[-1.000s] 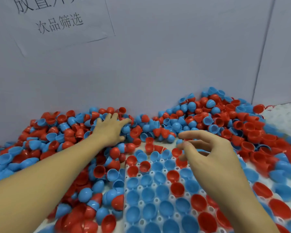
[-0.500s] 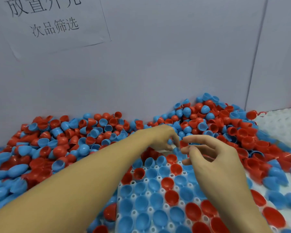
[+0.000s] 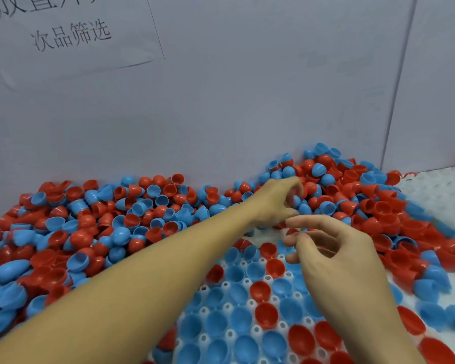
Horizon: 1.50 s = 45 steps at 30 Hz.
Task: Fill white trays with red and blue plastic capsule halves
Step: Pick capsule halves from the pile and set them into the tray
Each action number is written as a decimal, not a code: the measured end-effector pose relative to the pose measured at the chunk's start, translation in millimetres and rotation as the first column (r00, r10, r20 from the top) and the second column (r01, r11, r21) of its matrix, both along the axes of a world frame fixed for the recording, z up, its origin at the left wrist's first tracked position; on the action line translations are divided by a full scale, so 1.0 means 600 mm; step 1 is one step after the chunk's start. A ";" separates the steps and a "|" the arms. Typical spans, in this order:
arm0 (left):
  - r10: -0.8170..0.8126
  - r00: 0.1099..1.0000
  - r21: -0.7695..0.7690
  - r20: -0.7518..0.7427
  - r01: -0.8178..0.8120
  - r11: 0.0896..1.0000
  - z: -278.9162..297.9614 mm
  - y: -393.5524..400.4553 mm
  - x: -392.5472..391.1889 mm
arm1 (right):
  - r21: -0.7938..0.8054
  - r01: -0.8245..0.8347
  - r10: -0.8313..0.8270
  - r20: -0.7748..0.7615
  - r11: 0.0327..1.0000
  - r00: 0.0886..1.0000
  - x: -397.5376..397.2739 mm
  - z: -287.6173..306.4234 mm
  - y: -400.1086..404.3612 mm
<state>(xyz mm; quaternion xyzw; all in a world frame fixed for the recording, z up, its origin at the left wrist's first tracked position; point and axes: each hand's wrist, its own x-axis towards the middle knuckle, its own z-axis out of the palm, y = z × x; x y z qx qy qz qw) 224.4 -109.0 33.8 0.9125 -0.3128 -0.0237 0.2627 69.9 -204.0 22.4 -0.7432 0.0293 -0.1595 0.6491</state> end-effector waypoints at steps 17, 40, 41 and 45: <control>-0.152 0.966 0.792 0.209 -0.075 0.606 -0.031 0.286 -0.018 | -0.099 0.020 -0.025 -0.047 0.995 0.999 -0.005 0.002 0.006; 0.651 0.748 0.370 0.128 -0.645 0.668 -0.033 0.192 -0.279 | -0.732 -0.163 -0.348 -0.493 0.661 0.797 -0.018 0.013 -0.158; 0.649 0.750 0.370 0.129 -0.644 0.670 -0.032 0.191 -0.283 | -0.734 -0.190 -0.338 -0.506 0.652 0.794 -0.018 0.007 -0.166; 0.648 0.751 0.397 0.128 -0.637 0.660 -0.028 0.180 -0.279 | -0.725 -0.193 -0.320 -0.505 0.661 0.802 -0.019 -0.004 -0.179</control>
